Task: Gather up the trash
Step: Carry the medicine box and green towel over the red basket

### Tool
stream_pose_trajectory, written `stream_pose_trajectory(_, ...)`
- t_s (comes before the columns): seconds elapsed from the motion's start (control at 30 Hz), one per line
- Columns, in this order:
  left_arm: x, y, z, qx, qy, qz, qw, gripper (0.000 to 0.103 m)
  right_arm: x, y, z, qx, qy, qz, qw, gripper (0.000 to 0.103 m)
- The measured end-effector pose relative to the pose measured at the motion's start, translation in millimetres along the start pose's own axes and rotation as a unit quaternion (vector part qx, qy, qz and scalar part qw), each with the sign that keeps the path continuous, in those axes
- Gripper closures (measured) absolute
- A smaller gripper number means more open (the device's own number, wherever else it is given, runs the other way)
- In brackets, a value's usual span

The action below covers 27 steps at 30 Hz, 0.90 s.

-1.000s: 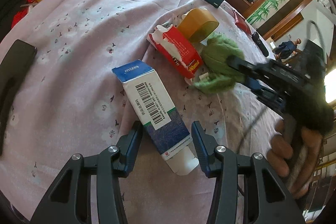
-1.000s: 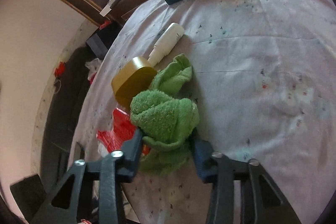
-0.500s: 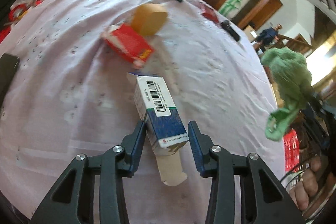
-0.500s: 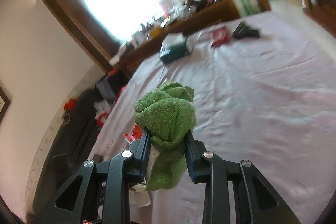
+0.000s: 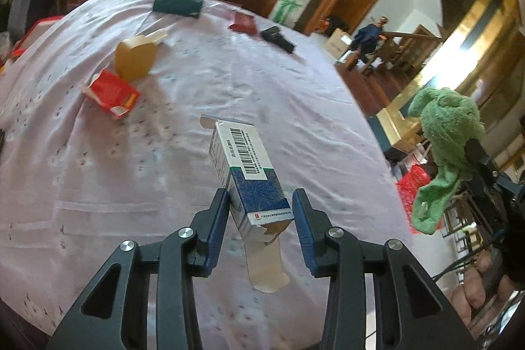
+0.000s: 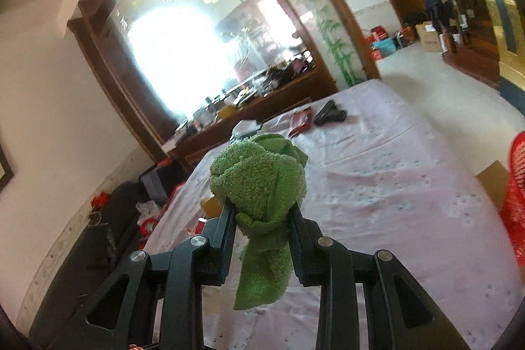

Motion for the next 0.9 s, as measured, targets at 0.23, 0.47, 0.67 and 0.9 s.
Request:
stream_pose_trajectory(0.23, -0.1, -28.3, 32.4, 0.024, 0.025, 0.024, 0.9991, 0.065, -6.8, -51.6, -0.7, 0.001, 0.001, 0.038, 0.999, 0.072)
stream_pose_trajectory(0.47, -13.1, -48.0, 81.3, 0.064, 0.071, 0.046, 0.9944, 0.065, -12.3, -112.9, -2.7, 0.015, 0.001, 0.093, 0.996, 0.072)
stream_pose_trajectory(0.67, -28.9, -43.5, 152.2, 0.125, 0.129, 0.045, 0.9827, 0.065, -32.9, -163.4, 19.4, 0.045, 0.012, 0.147, 0.988, 0.072)
stream_pose_trajectory(0.9, -52.0, -25.4, 244.5, 0.199, 0.186, 0.046, 0.961, 0.065, -61.0, -213.6, 63.2, 0.083, 0.038, 0.203, 0.975, 0.072)
Point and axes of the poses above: each gripper's, at about its wrist camera, not at the fingertips, and y roughly the way its jaws point, z to its right, x to its underside, the point moved 9 cm from there along y, roughly the way its jaws point, and after that the axes turned 10 degrees about y, right-handed, at the moved point
